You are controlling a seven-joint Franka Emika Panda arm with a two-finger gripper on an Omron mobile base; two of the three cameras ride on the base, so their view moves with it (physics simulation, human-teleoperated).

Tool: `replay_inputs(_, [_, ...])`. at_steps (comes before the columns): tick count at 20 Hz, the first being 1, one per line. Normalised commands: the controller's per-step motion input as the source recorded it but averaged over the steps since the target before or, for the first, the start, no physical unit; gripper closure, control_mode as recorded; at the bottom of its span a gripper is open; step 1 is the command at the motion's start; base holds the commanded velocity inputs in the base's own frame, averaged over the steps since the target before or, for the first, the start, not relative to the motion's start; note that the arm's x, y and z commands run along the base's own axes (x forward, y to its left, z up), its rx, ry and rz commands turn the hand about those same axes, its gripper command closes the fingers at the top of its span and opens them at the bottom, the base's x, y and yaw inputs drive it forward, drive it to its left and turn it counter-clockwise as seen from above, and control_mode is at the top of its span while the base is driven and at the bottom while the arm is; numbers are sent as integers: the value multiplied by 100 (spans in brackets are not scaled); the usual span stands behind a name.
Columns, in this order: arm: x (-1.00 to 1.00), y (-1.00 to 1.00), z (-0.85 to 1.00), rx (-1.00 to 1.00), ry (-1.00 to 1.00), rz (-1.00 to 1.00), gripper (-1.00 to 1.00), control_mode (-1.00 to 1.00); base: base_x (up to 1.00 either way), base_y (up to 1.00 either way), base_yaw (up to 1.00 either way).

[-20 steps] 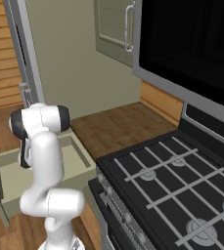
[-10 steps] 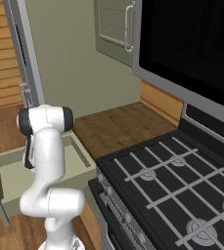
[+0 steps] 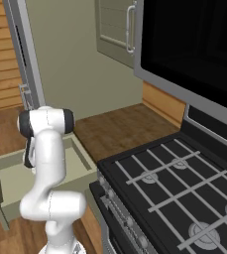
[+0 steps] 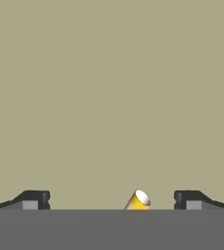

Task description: Take a straw from the drawer in front and place it inside the glass cup on the dining counter.

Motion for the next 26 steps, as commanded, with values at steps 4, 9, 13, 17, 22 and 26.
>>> replay_inputs(4, [-17, 21, -24, 0, 4, -10, 100, -100, 0, 0, 0])
replay_inputs(9, [-13, 2, -12, -1, 0, -11, 100, -100, 0, 0, 0])
replay_inputs(13, [-31, 8, -3, -2, 0, -10, 100, -100, 0, 0, 0])
replay_inputs(17, [-40, 24, 0, -3, 0, -10, 100, -100, 0, 0, 0])
replay_inputs(22, [-5, 11, 15, -3, -2, -7, 100, -100, 0, 0, 0])
replay_inputs(26, [6, 0, 82, -1, -22, 0, 100, -100, 0, 0, 0])
